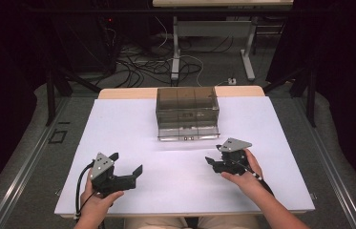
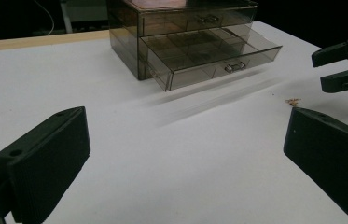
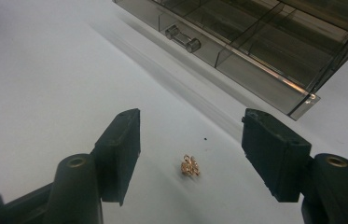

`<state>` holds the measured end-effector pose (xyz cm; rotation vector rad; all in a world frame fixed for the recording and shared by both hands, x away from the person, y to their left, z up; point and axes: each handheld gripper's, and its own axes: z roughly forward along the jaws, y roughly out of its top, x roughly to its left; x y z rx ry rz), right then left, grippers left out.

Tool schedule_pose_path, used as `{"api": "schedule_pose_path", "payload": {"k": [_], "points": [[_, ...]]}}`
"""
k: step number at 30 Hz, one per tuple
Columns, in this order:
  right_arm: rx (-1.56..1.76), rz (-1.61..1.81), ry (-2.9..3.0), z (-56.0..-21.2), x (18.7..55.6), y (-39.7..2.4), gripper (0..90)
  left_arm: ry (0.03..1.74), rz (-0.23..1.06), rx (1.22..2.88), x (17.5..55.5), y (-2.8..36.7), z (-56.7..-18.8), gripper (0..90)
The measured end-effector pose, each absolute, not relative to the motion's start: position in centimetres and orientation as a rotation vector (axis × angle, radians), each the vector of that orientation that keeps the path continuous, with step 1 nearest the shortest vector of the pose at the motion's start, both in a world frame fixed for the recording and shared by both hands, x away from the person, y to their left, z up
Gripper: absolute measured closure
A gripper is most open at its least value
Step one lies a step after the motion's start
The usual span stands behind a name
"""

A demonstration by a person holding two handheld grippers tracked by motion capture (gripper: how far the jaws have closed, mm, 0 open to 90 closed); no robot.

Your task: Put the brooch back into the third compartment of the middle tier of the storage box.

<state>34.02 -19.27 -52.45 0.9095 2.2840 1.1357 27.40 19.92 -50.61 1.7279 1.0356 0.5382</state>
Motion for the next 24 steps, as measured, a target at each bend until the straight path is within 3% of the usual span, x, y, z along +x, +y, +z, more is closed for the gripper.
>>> {"api": "schedule_pose_path", "payload": {"k": [24], "points": [[0.991,1.093,2.33,-53.8,35.6,-18.9,41.3,1.034,0.53,1.742,27.5,19.9,-50.7,0.8]]}}
